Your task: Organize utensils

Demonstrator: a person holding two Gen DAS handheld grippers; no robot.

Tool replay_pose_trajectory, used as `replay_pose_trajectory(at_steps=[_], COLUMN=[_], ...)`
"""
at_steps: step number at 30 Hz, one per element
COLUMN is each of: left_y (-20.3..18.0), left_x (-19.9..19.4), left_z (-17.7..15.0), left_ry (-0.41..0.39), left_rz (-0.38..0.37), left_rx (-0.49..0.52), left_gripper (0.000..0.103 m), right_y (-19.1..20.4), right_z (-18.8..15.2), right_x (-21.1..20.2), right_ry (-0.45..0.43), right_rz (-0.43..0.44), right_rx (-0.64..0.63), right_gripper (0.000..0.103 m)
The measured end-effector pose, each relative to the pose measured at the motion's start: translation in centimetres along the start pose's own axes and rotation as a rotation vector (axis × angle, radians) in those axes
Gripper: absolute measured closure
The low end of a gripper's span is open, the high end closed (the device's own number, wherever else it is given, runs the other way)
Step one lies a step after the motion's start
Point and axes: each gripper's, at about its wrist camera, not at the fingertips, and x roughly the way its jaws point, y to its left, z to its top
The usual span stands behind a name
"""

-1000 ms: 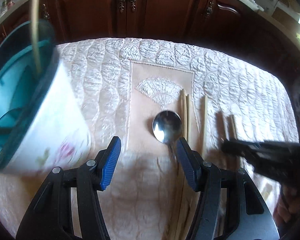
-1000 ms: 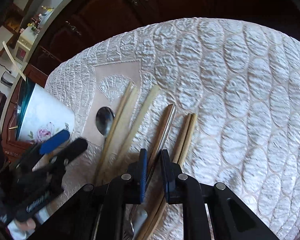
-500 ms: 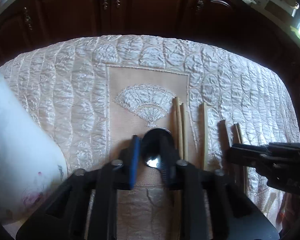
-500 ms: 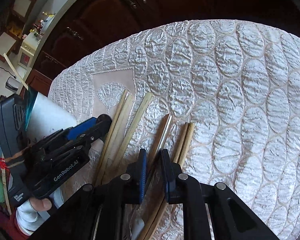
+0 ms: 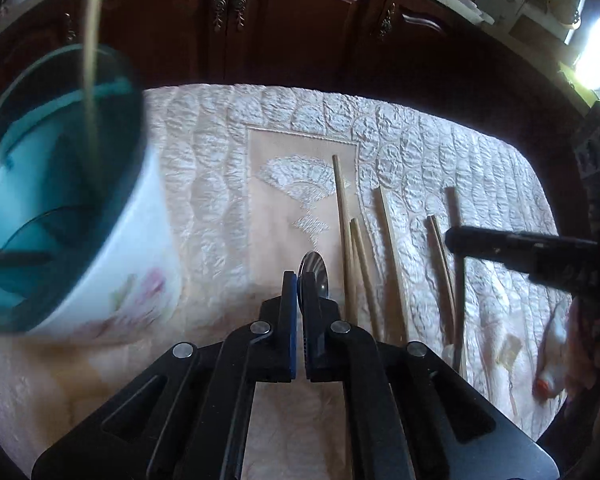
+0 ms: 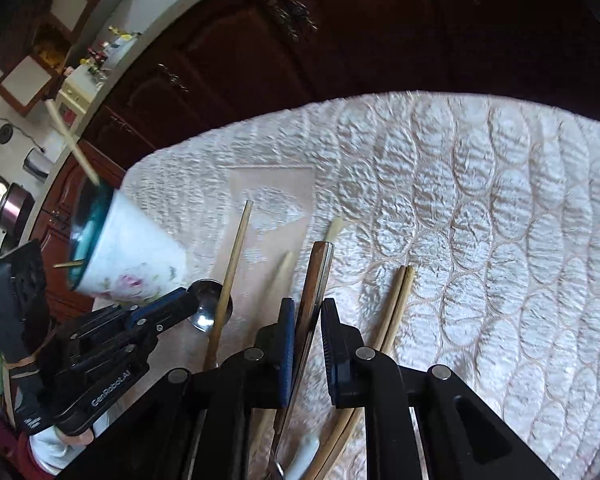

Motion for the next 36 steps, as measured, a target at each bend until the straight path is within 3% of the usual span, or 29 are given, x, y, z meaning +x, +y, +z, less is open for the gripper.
replay_pose_trajectory(at_steps=[12,24,36], left_y=[3.9,6.4,9.8], left_x=[-10.6,-18.5,-23.1], left_z=[-1.7,-2.5,-0.2], left_ry=[-0.173,-0.315,-0.427], left_rz=[0.058,0.091,0.177], left_rx=[-0.021,-0.058,-0.115], left_gripper=[0.102,0.102,0.102], right_y=[5.2,10.1,15.7], right_z=[-2.3,-3.0,-0.3], right_x=[-9.3,-11.4,-15.1], right_ry=[-0.124,-0.189,-0.271], right_rz=[-0.012,-0.039,-0.001], right_rx=[-0.161,-0.246,-0.341], right_gripper=[0.093,0.094,0.094])
